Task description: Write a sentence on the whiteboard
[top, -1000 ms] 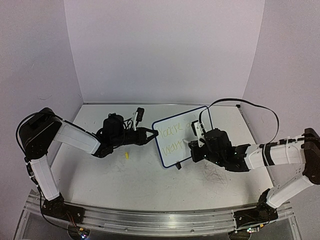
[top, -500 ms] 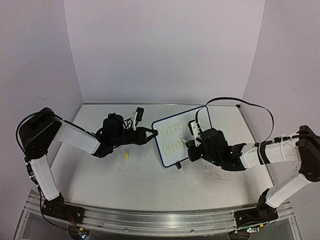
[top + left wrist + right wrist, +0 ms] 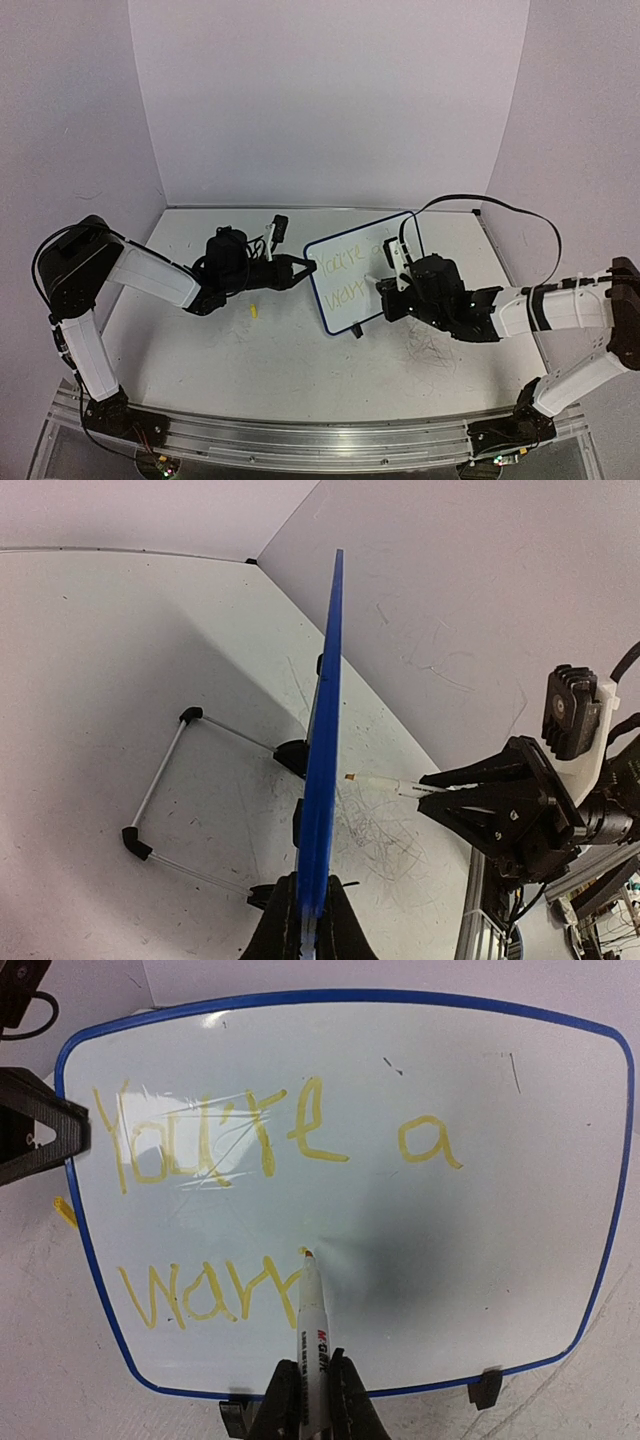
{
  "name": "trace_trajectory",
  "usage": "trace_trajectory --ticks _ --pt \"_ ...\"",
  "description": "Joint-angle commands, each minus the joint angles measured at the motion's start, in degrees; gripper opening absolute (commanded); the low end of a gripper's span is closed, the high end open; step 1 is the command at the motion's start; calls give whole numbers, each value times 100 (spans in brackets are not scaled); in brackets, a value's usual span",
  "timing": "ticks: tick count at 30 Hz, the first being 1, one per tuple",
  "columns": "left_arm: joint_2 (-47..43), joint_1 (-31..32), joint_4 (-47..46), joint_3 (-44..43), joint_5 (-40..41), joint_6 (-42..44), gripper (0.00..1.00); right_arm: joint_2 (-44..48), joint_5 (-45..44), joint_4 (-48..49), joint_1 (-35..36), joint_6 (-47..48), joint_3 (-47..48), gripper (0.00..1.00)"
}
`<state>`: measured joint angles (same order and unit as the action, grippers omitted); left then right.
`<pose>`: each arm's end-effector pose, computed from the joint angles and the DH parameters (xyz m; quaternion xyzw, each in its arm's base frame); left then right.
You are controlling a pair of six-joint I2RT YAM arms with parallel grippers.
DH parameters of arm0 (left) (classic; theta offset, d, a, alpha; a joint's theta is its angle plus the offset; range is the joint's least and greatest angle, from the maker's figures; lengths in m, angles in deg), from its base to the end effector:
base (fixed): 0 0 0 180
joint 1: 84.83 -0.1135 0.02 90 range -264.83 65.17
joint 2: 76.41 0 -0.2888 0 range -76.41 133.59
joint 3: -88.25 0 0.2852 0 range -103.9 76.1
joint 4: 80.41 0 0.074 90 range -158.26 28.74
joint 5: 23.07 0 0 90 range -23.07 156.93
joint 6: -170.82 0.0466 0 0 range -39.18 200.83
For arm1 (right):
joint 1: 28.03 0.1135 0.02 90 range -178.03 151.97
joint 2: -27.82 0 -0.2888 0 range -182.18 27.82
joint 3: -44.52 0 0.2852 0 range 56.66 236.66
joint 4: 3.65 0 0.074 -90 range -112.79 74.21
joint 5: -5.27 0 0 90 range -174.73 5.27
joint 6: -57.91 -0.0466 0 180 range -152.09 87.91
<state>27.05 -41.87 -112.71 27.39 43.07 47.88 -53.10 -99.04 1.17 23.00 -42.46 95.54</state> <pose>0.2886 -0.2945 0.1805 0.1976 0.7367 -0.5107 0.3968 0.2162 0.2490 0.2060 -0.2282 0.8083 0.1815 0.5116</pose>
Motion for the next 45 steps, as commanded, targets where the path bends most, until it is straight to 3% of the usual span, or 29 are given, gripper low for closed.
trace_trajectory --ticks 1,18,45 --pt "-146 -7 100 -74 -103 -17 0 -81 35 103 -23 -41 48 0" --pt "-156 -7 106 -86 -106 10 0 -446 -144 211 -25 39 207 0" --pt "-168 -7 109 -68 -102 -2 0 -241 141 -44 -23 -299 -248 0"
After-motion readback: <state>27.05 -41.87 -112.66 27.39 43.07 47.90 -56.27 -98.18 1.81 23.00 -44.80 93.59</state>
